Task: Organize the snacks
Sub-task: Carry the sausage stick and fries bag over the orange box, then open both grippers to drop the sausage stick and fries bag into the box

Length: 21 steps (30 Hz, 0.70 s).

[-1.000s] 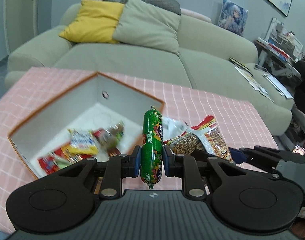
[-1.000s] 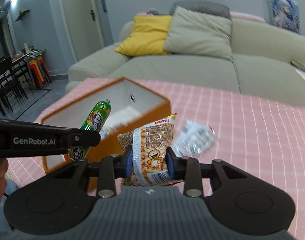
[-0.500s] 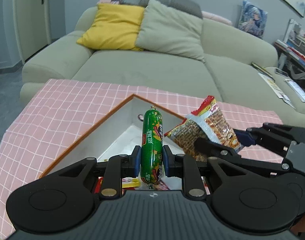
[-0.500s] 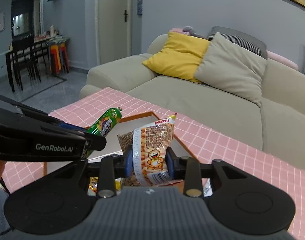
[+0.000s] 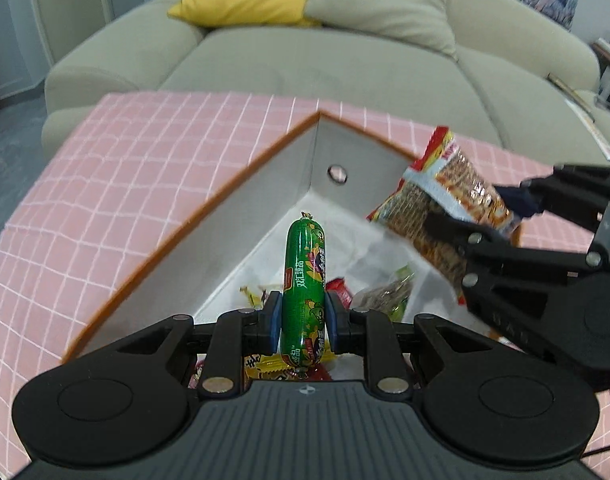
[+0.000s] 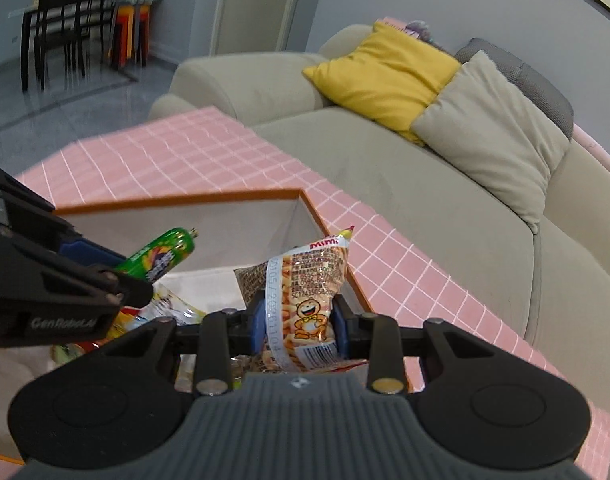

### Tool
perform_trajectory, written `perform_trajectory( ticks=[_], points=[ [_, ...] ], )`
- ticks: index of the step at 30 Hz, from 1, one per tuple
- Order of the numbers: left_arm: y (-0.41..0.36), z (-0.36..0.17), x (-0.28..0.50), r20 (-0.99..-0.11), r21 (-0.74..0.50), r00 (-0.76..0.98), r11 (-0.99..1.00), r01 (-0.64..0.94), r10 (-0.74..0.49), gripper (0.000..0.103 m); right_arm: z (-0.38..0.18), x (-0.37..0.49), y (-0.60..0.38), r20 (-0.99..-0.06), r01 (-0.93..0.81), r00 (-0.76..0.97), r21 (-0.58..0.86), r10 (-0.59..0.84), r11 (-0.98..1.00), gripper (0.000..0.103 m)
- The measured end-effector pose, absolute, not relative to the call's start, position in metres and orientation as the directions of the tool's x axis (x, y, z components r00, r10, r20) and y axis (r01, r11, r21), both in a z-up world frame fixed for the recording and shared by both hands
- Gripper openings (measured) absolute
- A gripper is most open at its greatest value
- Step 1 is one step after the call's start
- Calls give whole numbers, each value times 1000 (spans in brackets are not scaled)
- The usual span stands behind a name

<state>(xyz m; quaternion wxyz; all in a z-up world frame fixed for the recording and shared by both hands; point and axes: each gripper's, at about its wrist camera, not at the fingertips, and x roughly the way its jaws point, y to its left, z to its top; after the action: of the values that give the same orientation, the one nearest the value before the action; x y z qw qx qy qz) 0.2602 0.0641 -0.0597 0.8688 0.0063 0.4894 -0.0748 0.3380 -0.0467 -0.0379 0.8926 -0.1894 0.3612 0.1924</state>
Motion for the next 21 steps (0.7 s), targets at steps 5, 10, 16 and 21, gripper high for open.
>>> perform_trajectory(
  ticks=[5, 10, 16, 21],
  points=[
    [63, -80, 268, -883, -55, 456, 989, 136, -112, 24, -62, 351, -40, -747, -503, 646, -261, 158, 824, 30],
    [62, -92, 272, -901, -43, 422, 990, 137, -98, 24, -80, 361, -37, -788, -525, 601, -265, 132, 809, 31],
    [63, -101, 276, -914, -50, 394, 991, 120, -94, 25, -91, 363, -38, -819, -535, 564, -259, 111, 804, 31],
    [66, -97, 276, -912, -65, 397, 992, 107, -102, 25, -90, 363, -39, -818, -524, 566, -261, 102, 810, 31]
  ],
)
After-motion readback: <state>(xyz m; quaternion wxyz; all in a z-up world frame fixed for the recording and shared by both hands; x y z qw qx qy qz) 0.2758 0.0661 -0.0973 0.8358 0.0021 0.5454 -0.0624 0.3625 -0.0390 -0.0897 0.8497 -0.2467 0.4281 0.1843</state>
